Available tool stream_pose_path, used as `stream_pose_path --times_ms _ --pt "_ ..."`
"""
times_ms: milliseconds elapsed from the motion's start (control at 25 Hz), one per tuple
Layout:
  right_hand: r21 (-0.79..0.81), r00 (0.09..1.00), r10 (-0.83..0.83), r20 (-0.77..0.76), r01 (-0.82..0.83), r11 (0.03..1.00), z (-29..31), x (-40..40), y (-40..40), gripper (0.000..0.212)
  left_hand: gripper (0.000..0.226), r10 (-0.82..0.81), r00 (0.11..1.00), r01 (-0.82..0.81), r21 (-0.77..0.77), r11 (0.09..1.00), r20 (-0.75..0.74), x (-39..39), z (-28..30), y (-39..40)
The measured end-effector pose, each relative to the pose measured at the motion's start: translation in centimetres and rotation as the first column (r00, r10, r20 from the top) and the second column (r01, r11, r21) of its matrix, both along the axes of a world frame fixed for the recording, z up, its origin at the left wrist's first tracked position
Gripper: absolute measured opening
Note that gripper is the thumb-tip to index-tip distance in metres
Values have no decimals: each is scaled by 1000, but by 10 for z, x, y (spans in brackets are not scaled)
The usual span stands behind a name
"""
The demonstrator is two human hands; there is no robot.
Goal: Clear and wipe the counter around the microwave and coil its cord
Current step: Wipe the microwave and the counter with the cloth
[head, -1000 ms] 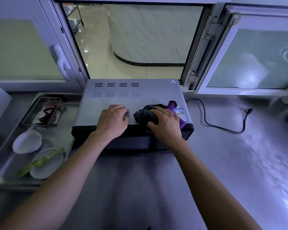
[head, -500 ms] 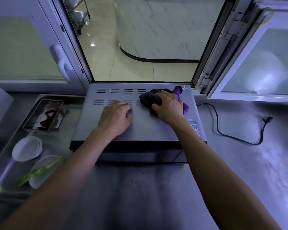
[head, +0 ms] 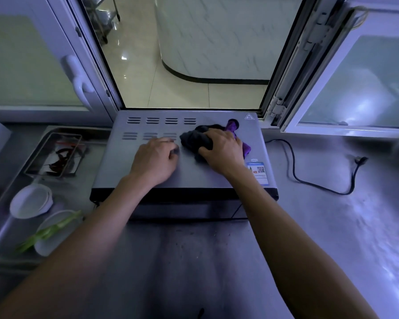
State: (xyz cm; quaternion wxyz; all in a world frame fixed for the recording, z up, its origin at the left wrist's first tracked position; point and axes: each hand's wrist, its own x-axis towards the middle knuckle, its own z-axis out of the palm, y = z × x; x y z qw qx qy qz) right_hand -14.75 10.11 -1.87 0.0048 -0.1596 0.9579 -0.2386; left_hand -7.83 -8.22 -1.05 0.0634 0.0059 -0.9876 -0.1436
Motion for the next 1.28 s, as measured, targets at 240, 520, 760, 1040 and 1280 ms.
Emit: stream_pose_path --times_ms 240,520,760,1040,1280 --pt "-1 997 36 -68 -36 999 -4 75 21 42 22 13 1000 -13 30 999 2 49 -4 15" --pt "-87 985 52 -166 -67 994 -17 136 43 55 33 18 999 -13 103 995 -46 99 -11 21" --pt "-223 981 62 -183 -103 969 -15 165 57 63 35 -46 990 70 189 979 -131 121 -6 24" --pt "-419 978 62 -197 -141 897 6 173 62 63 49 -212 969 248 428 869 -129 135 6 50" --pt "-510 979 95 -179 -175 842 6 186 69 67 49 -173 970 232 449 863 -170 147 -1 59"
